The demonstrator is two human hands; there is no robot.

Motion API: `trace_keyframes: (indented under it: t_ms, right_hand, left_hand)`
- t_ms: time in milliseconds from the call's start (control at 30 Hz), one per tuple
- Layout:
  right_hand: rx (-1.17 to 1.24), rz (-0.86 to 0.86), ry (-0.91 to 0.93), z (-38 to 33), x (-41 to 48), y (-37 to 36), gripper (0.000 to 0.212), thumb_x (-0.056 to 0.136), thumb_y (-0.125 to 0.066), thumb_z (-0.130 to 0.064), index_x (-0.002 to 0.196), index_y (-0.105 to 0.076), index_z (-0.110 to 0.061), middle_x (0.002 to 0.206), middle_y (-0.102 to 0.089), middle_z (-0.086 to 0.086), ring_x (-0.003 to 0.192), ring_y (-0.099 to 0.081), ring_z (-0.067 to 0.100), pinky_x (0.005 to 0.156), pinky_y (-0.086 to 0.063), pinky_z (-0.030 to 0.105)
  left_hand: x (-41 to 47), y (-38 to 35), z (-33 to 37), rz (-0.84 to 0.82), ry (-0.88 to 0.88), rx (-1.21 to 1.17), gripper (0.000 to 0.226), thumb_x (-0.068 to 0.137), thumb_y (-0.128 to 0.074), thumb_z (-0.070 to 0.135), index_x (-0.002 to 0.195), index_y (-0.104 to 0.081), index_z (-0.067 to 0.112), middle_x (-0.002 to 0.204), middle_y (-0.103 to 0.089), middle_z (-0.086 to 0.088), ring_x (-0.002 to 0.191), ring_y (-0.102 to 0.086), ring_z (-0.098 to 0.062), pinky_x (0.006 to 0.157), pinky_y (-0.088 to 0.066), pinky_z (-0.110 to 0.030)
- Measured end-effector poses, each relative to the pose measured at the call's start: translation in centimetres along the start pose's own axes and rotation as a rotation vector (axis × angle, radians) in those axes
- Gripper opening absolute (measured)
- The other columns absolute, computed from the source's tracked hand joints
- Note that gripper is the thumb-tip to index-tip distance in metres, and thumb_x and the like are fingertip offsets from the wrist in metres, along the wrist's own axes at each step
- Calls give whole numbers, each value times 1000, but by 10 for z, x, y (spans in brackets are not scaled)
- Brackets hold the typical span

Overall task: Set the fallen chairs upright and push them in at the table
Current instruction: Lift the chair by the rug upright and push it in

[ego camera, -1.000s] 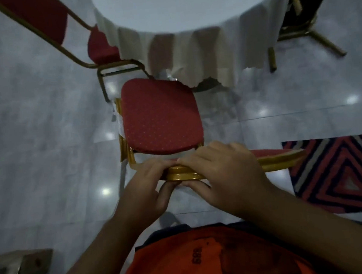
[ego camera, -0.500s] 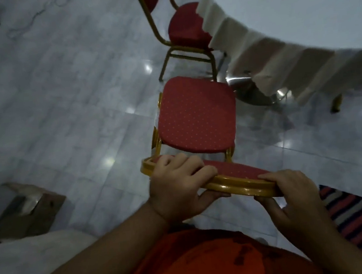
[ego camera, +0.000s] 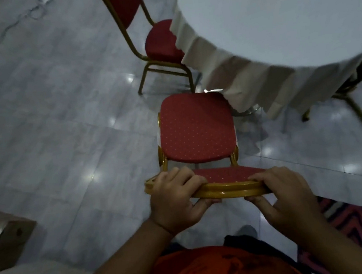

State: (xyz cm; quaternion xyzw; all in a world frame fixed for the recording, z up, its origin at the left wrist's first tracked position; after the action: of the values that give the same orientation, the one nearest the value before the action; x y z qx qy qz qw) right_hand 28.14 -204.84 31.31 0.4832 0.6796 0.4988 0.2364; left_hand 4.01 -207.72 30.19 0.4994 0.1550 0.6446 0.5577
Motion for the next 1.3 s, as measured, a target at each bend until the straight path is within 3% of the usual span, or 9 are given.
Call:
trace_keyframes:
  t_ms: [100,233,367,467,600,800,1067,1300]
  right_hand:
    - [26,46,-17,31,-15,16,36,84,-60,-57,102,-69,-26,94,-60,-15,89,-53,8,80,-39,33]
    - [72,66,-34,73,-34,37,38,85,-61,-64,98,-68,-29,90,-59,-16,84,-54,10,73,-44,40]
    - [26,-3,20,106,-38,49,45,90,-49,-70,94,-64,-28,87,-53,-14,79,-47,9,67,-41,35]
    - [34,16,-12,121,-34,55,45,88,-50,-71,92,-62,-28,86,-50,-14,77,-44,7,64,-39,32]
    - [38,67,-100,133,-17,61,51,88,-41,-76,86,-60,-29,81,-50,-14,74,-44,7,60,-36,30]
    - [-2,115,-97,149,9,63,53,91,-34,-72,78,-56,-26,72,-45,-12,65,-41,10,55,-36,32]
    - [-107,212,-163,153,43,56,59,93,-25,-71,74,-50,-22,71,-38,-11,65,-37,13,56,-31,31]
    - [-187,258,-259,133,54,39,60,101,-19,-63,81,-61,-24,78,-53,-6,74,-48,19,64,-35,36]
  left_hand:
    - [17,-26,25,-62,-22,-21,43,85,-65,67,86,-71,24,81,-62,8,74,-58,-15,64,-44,-36]
    - [37,-56,57,-190,-46,-67,42,86,-63,67,90,-71,26,88,-64,11,83,-57,-10,77,-34,-25]
    - [61,-73,82,-394,-15,-93,39,85,-60,69,99,-66,32,101,-60,18,96,-52,-2,85,-34,-26]
    - [79,-84,102,-506,-8,-104,41,83,-58,71,106,-63,36,106,-55,23,102,-50,-1,91,-34,-28]
    - [99,-105,118,-414,-6,-40,46,83,-52,74,95,-64,31,93,-55,18,90,-50,-7,83,-41,-37]
    - [111,-119,118,-244,23,-33,41,79,-60,62,77,-56,22,78,-50,8,77,-46,-14,72,-39,-36]
    - [140,-123,100,-244,90,35,37,76,-55,60,79,-54,23,79,-49,10,79,-47,-14,71,-39,-37]
    - [151,-122,69,-146,49,70,39,77,-52,57,75,-55,18,74,-51,4,74,-44,-16,67,-34,-35]
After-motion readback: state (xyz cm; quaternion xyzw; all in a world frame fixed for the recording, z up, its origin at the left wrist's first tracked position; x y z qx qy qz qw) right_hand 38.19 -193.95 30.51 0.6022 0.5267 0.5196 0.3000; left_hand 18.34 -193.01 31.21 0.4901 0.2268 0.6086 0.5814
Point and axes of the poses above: each hand's wrist, its own x-axis towards the middle knuckle, its own y-axis out of the back of the hand, z = x × y, the point moved 4 cm from there along x, towards the middle knuckle
